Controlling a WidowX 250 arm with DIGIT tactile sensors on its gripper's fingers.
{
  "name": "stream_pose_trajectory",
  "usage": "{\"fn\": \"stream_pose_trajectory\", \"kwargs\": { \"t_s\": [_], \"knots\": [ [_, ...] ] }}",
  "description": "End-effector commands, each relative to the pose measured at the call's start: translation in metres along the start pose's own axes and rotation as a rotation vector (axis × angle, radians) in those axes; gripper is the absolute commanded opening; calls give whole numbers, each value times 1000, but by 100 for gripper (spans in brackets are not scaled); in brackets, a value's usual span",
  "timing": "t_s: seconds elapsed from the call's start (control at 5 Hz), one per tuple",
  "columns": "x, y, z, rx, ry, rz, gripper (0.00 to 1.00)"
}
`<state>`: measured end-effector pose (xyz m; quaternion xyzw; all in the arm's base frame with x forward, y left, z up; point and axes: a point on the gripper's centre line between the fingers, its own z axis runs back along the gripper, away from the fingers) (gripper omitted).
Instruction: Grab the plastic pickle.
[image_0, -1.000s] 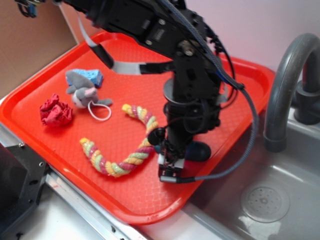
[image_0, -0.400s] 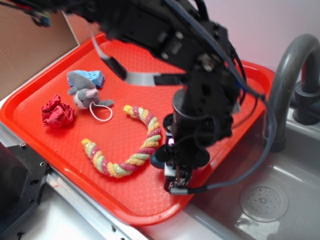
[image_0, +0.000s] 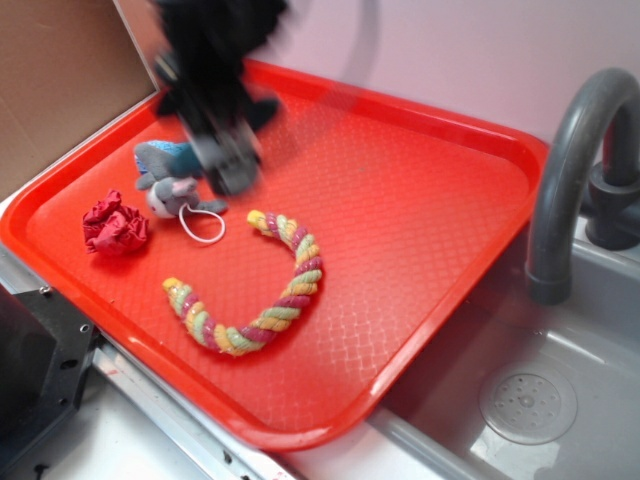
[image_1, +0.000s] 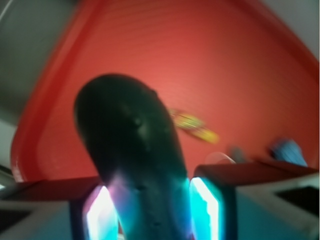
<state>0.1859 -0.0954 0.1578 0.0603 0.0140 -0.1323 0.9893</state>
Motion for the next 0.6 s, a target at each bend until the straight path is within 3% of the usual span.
{"fn": "stream_pose_trajectory", "kwargs": {
  "t_s": [0.0, 0.4],
  "knots": [
    [-60, 63, 47, -99, -155, 509, 0],
    [-54, 88, 30, -194, -148, 541, 0]
  ]
}}
